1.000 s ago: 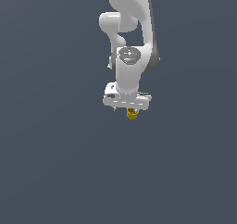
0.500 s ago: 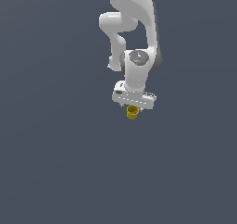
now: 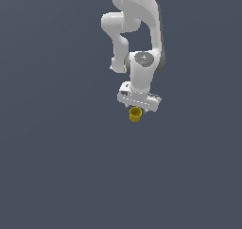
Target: Pick up the object and move it to a goal position.
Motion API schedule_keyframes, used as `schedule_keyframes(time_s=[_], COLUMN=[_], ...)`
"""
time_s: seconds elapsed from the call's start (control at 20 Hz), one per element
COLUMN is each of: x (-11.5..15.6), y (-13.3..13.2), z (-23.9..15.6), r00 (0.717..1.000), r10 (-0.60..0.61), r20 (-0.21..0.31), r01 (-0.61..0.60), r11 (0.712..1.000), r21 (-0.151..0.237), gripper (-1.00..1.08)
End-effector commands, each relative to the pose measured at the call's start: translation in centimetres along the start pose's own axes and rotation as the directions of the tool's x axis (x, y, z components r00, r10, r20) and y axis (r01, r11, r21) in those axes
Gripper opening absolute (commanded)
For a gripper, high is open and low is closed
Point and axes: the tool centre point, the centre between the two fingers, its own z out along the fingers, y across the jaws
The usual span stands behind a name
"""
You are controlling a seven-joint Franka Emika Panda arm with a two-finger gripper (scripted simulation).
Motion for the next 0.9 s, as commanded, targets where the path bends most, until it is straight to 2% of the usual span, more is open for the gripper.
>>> schedule_keyframes(time_s=[0.0,0.85], x=[0.0,-0.1], y=[0.0,0.0], z=[0.0,4.9], r00=[1.000,1.000], r10=[0.000,0.004], r20=[0.000,-0.001], r01=[0.000,-0.004], r11=[1.000,1.000], r21=[0.000,0.000], gripper=[1.00,1.00])
